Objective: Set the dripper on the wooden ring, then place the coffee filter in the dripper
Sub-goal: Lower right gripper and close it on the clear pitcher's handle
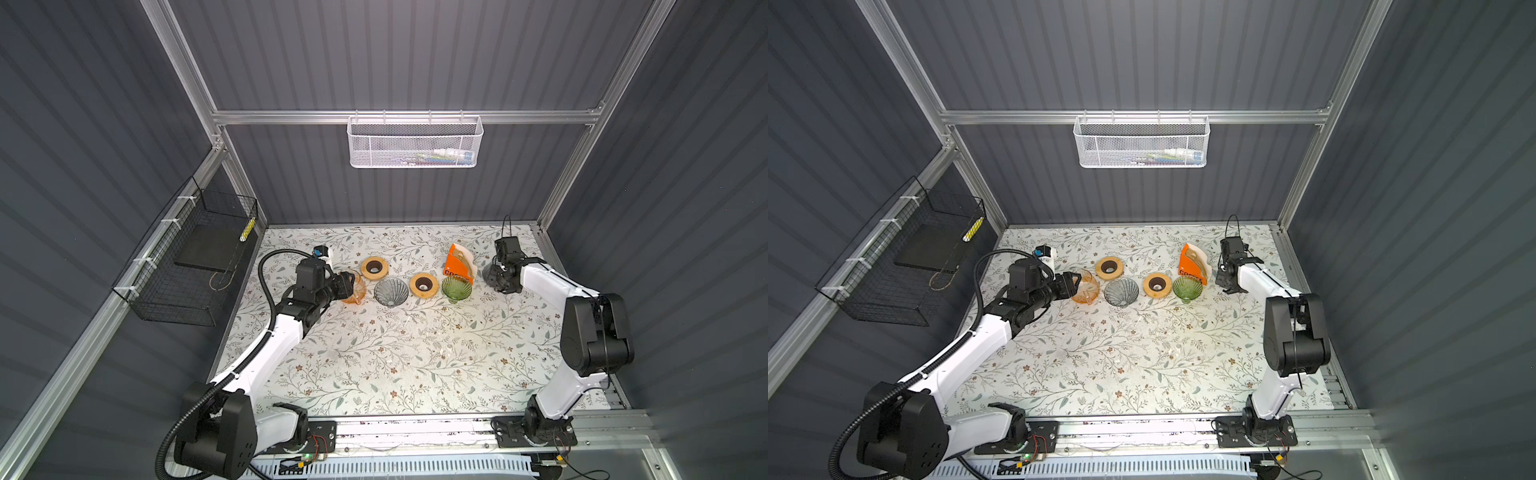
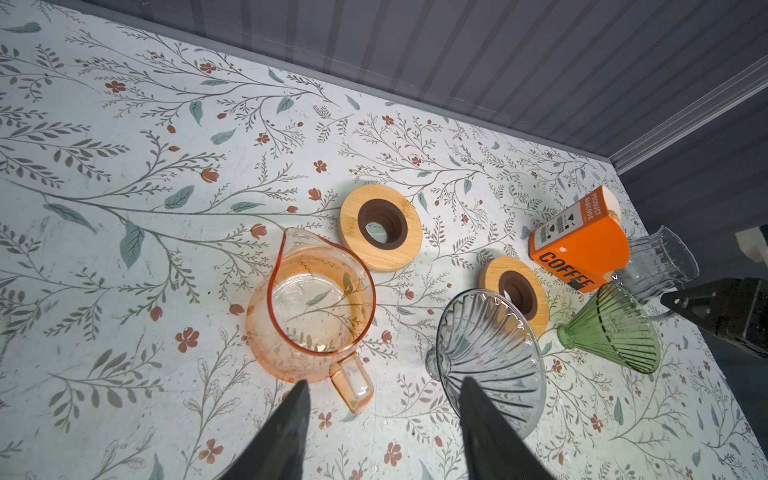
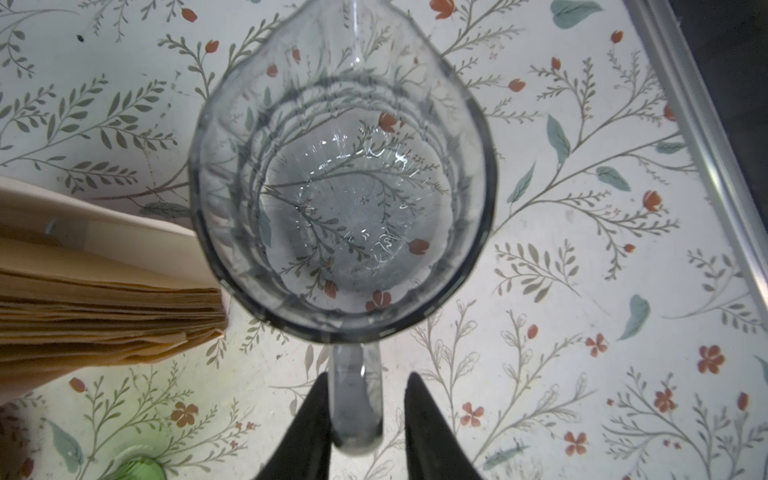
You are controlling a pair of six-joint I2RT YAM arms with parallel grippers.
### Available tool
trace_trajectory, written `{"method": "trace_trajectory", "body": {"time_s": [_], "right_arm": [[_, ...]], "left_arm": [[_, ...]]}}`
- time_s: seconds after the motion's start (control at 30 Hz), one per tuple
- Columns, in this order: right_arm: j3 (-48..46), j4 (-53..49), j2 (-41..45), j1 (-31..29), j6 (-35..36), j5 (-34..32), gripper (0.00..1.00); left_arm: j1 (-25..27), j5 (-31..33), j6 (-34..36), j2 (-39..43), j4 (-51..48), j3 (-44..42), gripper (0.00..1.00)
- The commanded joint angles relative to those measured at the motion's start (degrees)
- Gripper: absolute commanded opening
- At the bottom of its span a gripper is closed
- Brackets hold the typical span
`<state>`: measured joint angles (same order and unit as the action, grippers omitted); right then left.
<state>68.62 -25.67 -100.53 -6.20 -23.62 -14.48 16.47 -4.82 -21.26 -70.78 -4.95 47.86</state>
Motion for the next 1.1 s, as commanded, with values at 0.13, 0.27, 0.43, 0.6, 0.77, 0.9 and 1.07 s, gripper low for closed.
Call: {"method": "trace_trajectory", "body": {"time_s": [0.13, 0.27, 0.43, 0.6, 0.77, 0.9, 1.07], "right_arm": [[2.2, -2.2, -2.0, 0.1, 1.0, -1.1, 0.29], [2.5, -2.2, -2.7, 0.1, 1.0, -1.4, 0.26], [2.9, -2.4, -3.4, 0.1, 1.2, -1.6, 0.22], [2.9, -2.5, -3.3, 0.1, 1.3, -1.6, 0.16], [2.3, -2.8, -2.2, 0.0, 1.2, -1.8, 0.10], [1.6, -3.3, -0.8, -0.2, 1.6, -2.2, 0.05], [-0.3, -3.7, 2.0, -1.0, 1.6, -2.3, 0.00]], "left_arm": [[0.3, -1.0, 0.7, 1.2, -0.5, 1.2, 0.58], [0.3, -0.9, 0.7, 1.8, -0.9, 1.4, 0.58], [0.3, -0.7, 0.9, 2.5, -1.3, 1.4, 0.58], [0.3, -0.6, 0.9, 2.6, -1.6, 1.5, 0.58], [0.3, -0.6, 1.1, 2.8, -2.4, 1.9, 0.58], [0.3, -0.5, 1.4, 3.6, -3.3, 2.0, 0.58], [0.3, -0.5, 1.6, 4.9, -4.4, 1.8, 0.58]]}}
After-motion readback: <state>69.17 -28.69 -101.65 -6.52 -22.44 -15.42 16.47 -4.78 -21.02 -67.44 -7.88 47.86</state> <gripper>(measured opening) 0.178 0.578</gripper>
